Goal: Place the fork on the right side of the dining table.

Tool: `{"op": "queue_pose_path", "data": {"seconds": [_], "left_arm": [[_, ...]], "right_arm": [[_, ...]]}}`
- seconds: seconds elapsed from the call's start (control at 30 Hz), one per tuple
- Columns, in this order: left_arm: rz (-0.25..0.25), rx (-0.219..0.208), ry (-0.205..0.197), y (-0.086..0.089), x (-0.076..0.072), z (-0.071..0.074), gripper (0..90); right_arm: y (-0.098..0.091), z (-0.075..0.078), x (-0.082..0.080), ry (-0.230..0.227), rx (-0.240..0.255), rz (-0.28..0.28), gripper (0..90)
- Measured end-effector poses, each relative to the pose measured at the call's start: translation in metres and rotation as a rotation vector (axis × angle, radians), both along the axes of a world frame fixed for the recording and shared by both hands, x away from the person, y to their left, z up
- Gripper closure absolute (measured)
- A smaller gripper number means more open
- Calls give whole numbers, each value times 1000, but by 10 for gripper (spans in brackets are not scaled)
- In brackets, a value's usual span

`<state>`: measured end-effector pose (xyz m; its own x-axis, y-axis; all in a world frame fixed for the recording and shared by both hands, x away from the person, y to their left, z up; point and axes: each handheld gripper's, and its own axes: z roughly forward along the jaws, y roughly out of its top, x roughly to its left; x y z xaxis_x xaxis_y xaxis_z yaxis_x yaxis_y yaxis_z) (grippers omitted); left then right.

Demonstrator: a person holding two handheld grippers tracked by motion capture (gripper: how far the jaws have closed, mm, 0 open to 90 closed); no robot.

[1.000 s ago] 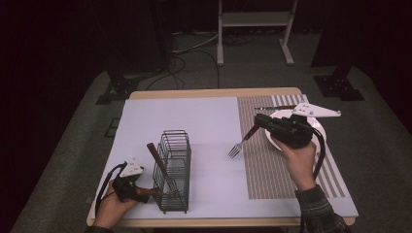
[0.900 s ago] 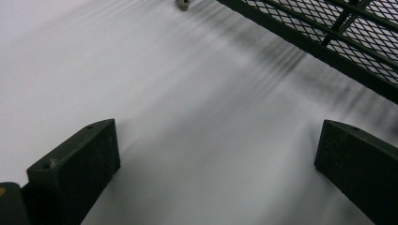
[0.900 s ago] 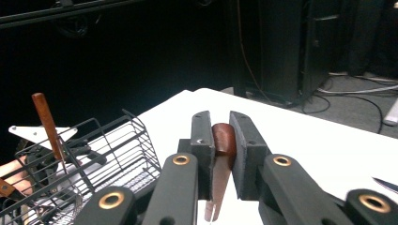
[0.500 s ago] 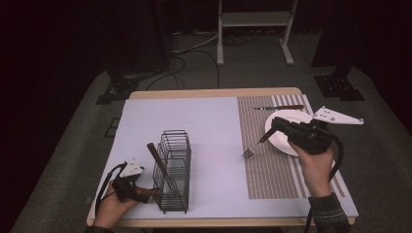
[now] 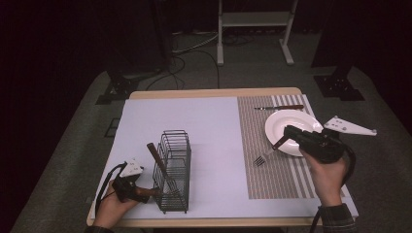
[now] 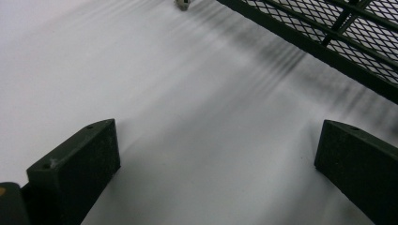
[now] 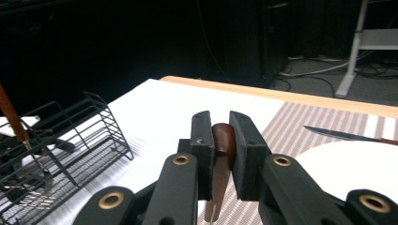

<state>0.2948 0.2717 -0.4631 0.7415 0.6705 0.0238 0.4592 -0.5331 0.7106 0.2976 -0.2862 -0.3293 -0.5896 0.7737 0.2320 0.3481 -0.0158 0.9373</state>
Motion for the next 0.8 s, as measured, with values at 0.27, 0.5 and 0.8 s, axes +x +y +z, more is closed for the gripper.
{"op": "queue_pose_path", "data": {"seconds": [0.27, 0.5, 0.8], "left_arm": [[0, 1, 0, 0, 0, 0, 0], [0, 0, 0, 0, 0, 0, 0], [0, 1, 0, 0, 0, 0, 0]], "right_arm": [[-19, -6, -6, 14, 4, -55, 802], [-33, -14, -7, 28, 7, -99, 802], [-38, -18, -9, 37, 1, -118, 795]]}}
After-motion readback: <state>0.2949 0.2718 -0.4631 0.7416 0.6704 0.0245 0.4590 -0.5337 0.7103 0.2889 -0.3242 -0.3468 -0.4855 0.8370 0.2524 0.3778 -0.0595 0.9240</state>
